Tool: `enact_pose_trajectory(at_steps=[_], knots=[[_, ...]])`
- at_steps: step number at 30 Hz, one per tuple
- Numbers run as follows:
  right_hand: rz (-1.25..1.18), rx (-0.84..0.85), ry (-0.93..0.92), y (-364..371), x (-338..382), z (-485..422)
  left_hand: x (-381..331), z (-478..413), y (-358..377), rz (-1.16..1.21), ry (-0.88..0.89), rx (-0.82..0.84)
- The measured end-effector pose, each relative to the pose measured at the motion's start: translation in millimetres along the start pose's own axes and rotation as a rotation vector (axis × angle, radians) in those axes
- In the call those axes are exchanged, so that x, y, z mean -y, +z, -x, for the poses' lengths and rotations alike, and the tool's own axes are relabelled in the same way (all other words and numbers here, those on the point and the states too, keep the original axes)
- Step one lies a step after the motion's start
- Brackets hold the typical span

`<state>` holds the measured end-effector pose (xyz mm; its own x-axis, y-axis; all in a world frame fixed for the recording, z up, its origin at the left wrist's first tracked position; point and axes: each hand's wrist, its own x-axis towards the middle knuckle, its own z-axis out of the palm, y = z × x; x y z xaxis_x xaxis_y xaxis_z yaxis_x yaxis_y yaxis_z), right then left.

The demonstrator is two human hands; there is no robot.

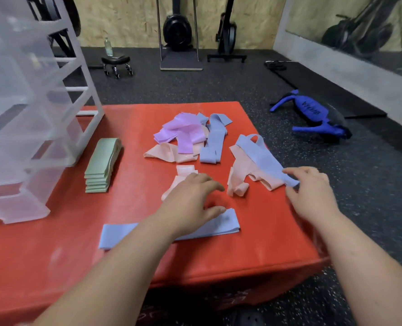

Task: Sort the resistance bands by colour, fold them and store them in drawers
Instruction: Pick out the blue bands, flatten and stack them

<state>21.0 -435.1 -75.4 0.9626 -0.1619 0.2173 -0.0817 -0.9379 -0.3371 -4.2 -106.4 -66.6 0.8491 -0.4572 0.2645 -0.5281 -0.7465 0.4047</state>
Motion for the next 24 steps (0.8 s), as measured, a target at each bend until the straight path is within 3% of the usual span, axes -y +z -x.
enact_pose_trajectory(at_steps=[5,12,18,24], knots=[[0.003,0.123,0.137,10,-14,-2,-21,-12,21,-0.045,0.025,0.003],[-0.046,-0.064,0.058,0,-5,-6,-24,-14,29,-0.029,-0.016,-0.022],[-0.582,-0.019,-0.116,-29,41,-5,-30,-18,21,0.156,-0.085,-0.148],[-0.773,0.165,-0.262,-29,84,13,-44,-28,8,0.357,-0.120,-0.328]])
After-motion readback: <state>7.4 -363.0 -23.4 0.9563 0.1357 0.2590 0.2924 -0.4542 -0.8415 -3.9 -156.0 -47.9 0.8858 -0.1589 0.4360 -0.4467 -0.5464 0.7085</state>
